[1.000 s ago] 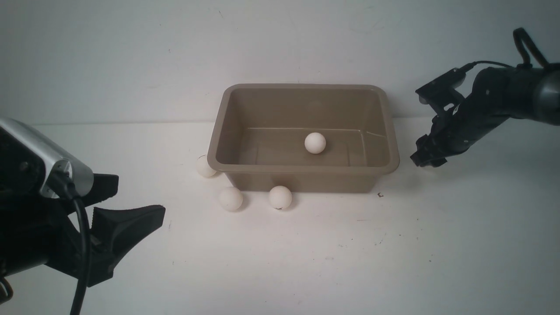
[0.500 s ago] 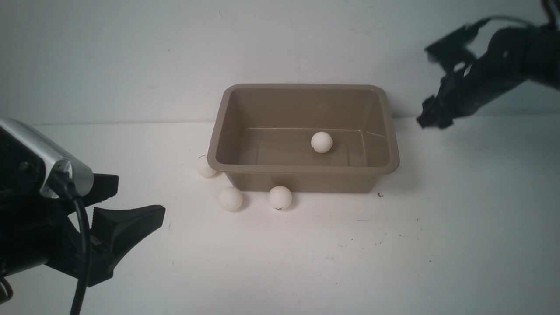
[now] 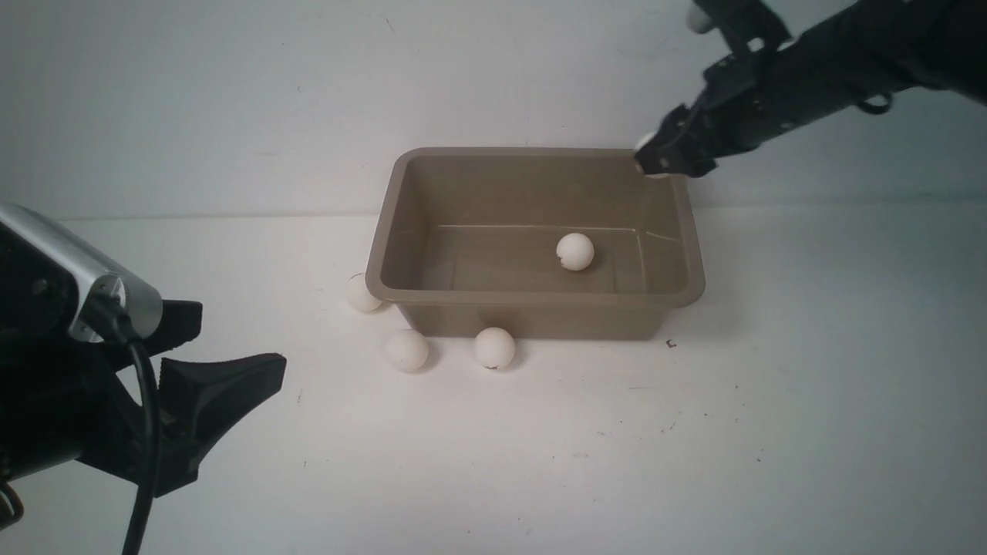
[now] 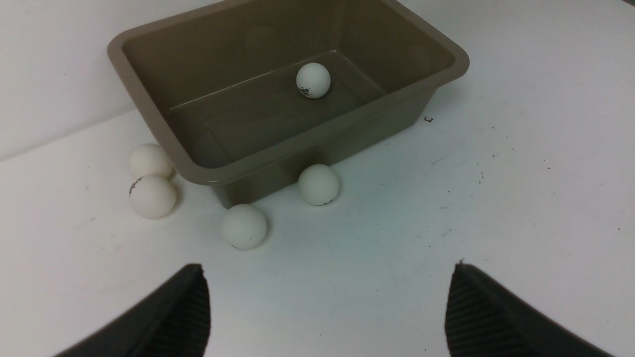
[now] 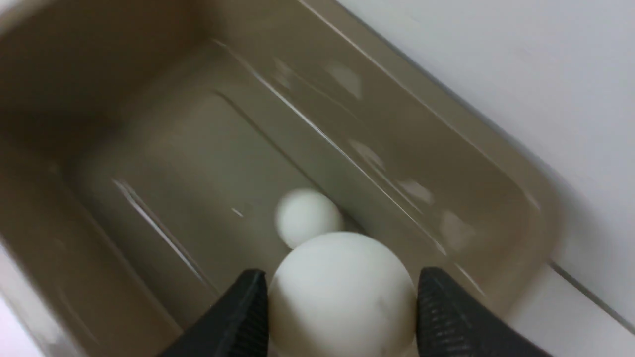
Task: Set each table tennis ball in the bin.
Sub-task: Use the right arm to put the table tennis ball into the box
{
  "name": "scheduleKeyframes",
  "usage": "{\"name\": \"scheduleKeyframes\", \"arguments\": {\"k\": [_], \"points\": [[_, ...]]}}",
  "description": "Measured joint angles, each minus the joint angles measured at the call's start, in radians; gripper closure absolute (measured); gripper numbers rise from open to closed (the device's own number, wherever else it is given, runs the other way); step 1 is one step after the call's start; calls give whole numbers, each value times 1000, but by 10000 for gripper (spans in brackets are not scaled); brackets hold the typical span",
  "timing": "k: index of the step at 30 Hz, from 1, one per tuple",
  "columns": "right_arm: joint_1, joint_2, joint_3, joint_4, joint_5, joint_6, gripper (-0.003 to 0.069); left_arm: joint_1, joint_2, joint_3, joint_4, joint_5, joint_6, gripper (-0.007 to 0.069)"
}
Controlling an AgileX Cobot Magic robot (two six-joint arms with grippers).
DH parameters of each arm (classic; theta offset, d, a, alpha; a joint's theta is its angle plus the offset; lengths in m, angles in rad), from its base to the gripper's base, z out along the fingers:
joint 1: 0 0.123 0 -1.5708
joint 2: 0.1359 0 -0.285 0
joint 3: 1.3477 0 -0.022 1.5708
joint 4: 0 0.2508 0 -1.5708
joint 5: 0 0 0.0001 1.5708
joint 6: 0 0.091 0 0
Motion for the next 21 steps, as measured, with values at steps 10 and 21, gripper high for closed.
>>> {"name": "scheduleKeyframes", "arguments": {"k": [10, 21], "points": [[26, 167, -1, 10, -85, -2, 307, 0, 0, 0, -2, 0, 0, 48], [26, 170, -26, 14, -97, -48, 195, 0, 0, 0, -2, 0, 0, 48]]}}
